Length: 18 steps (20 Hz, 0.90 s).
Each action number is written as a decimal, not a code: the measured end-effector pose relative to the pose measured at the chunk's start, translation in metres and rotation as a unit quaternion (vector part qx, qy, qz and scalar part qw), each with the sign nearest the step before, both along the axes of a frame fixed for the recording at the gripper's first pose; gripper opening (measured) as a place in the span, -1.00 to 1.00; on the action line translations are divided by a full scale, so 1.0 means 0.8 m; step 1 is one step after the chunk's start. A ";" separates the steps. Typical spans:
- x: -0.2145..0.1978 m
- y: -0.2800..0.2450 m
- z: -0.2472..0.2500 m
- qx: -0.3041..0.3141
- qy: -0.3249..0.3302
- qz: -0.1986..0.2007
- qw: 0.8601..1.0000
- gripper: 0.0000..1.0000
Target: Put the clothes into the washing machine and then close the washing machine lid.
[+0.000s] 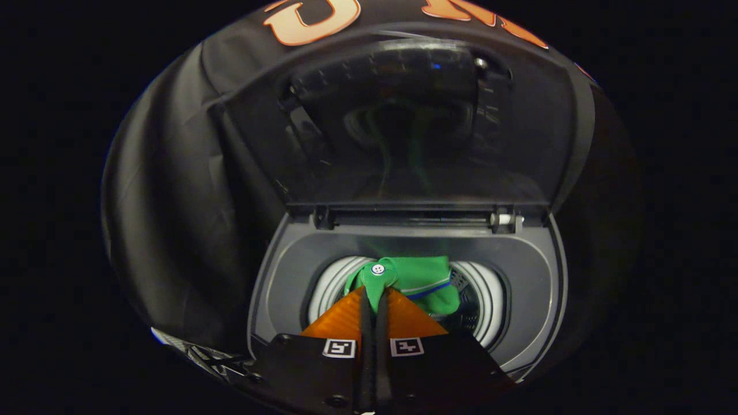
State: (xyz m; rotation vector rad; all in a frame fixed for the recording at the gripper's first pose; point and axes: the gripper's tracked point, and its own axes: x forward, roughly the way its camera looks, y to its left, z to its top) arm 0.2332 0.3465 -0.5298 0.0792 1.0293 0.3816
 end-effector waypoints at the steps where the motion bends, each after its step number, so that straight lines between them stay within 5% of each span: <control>1: 0.001 0.000 -0.015 0.000 0.011 -0.008 1.000 -0.83; 8: -0.002 -0.006 -0.074 -0.026 0.064 -0.033 0.997 -0.83; 13: -0.007 -0.006 -0.086 -0.027 0.073 -0.048 0.996 -0.47; 18: -0.007 -0.011 -0.078 -0.034 0.072 -0.039 0.996 0.77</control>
